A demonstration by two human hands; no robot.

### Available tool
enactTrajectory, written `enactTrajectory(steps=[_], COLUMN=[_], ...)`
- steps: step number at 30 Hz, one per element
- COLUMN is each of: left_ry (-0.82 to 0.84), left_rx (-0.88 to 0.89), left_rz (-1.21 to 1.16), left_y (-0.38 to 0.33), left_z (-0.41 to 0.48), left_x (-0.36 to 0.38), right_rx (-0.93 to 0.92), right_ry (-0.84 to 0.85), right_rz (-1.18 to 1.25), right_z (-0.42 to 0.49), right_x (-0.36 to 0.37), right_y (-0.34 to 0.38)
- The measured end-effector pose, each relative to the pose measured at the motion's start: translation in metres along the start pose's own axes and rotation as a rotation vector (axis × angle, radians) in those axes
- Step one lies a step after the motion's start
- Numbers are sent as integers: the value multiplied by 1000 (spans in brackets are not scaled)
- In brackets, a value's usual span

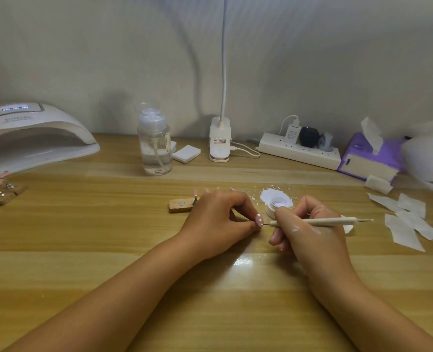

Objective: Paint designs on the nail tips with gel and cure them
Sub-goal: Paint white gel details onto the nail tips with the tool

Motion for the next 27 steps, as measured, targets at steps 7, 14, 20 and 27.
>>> enactTrajectory(steps=[7, 14, 20, 27], left_ry=[1, -2, -1, -2], left_rx=[-6, -3, 13, 10], left_rz=[18, 1, -9, -12], left_y=[0, 0, 1, 0], left_z=[0, 0, 0, 0], left_x=[0, 0, 0, -1], right_rx=[-1, 4, 5, 1], right_ry=[-5, -13, -1, -7], right_rz=[-4, -8, -15, -9], right_z=[1, 1, 0, 0], right_x=[-1, 0, -1, -1], right_y=[-1, -1, 0, 0])
Point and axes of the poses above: each hand's wrist, its own z-axis towards the middle knuckle, its own x-axis out of the palm, y = z × x, the point moved 2 cm from there along z, towards the middle knuckle, and after that the axes turned 15 degrees about -z, right-handed, at the moved point
